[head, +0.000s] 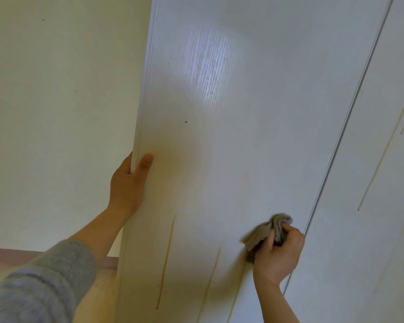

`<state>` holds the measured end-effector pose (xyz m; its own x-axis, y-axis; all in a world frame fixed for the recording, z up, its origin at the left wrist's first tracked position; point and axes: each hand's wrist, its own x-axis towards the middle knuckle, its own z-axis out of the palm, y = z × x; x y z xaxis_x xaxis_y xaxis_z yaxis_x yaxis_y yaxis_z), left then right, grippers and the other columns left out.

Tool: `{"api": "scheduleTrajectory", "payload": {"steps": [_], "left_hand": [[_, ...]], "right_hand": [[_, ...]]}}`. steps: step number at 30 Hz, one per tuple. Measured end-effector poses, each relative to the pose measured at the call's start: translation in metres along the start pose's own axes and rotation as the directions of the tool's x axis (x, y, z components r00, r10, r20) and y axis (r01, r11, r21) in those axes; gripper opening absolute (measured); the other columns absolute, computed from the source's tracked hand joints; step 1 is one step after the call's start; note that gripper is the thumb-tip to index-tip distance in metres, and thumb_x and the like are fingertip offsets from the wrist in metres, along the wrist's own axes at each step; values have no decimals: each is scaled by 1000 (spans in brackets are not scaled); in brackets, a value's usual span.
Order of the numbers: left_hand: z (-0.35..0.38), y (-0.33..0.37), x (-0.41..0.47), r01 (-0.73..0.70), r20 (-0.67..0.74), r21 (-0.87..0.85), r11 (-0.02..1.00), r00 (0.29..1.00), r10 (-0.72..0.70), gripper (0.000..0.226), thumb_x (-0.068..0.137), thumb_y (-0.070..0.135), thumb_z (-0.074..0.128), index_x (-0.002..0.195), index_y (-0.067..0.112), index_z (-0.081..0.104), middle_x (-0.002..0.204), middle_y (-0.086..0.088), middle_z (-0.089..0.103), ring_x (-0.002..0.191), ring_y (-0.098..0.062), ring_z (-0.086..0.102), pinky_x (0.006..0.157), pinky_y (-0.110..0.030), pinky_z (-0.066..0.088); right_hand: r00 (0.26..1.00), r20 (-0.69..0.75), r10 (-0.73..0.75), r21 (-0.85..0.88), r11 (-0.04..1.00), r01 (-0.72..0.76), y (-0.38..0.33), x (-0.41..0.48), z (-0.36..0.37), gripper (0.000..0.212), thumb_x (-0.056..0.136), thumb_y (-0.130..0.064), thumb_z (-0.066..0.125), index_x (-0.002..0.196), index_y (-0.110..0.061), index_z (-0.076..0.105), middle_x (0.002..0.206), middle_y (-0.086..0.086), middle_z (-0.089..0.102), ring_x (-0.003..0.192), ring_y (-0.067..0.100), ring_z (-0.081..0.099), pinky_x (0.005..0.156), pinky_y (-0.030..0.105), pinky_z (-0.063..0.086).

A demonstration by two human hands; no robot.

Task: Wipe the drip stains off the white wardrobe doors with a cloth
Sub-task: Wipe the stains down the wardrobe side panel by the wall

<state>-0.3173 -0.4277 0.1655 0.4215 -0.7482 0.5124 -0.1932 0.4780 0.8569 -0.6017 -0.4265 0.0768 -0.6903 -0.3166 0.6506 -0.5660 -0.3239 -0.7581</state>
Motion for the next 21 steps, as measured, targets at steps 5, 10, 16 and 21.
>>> {"api": "scheduleTrajectory", "payload": {"steps": [5, 10, 16, 21], "left_hand": [[0, 1, -2, -4, -3, -1, 1000, 1000, 4, 43, 87, 59, 40, 110, 26, 55, 88, 17, 58, 78, 1, 54, 64, -15, 37], [1, 0, 0, -5, 2, 6, 1000, 1000, 5, 41, 90, 58, 40, 110, 25, 55, 89, 17, 58, 79, 0, 54, 65, -16, 37], [1, -2, 1, -8, -7, -1, 1000, 1000, 8, 34, 96, 53, 42, 111, 25, 56, 89, 16, 58, 79, 0, 53, 65, -16, 37], [1, 0, 0, -7, 6, 16, 1000, 1000, 7, 36, 96, 53, 42, 110, 23, 55, 88, 16, 57, 78, 0, 52, 64, -16, 36]], "right_hand": [[978, -156, -137, 203, 965, 168, -50, 48, -8, 16, 92, -13, 56, 106, -5, 62, 98, -3, 53, 92, 17, 54, 79, 19, 40], [878, -69, -474, 47, 877, 478, -82, 112, 11, 24, 92, -12, 54, 114, -8, 62, 106, 8, 56, 96, 18, 52, 78, 21, 38], [947, -155, -280, -35, 960, 278, -19, 100, 3, 28, 91, -6, 56, 119, -4, 59, 114, 17, 54, 104, 34, 55, 80, 36, 42], [990, -94, -106, -40, 994, 103, 10, 76, -13, 27, 93, -4, 54, 120, -4, 58, 116, 16, 53, 103, 34, 56, 80, 32, 40]]}}
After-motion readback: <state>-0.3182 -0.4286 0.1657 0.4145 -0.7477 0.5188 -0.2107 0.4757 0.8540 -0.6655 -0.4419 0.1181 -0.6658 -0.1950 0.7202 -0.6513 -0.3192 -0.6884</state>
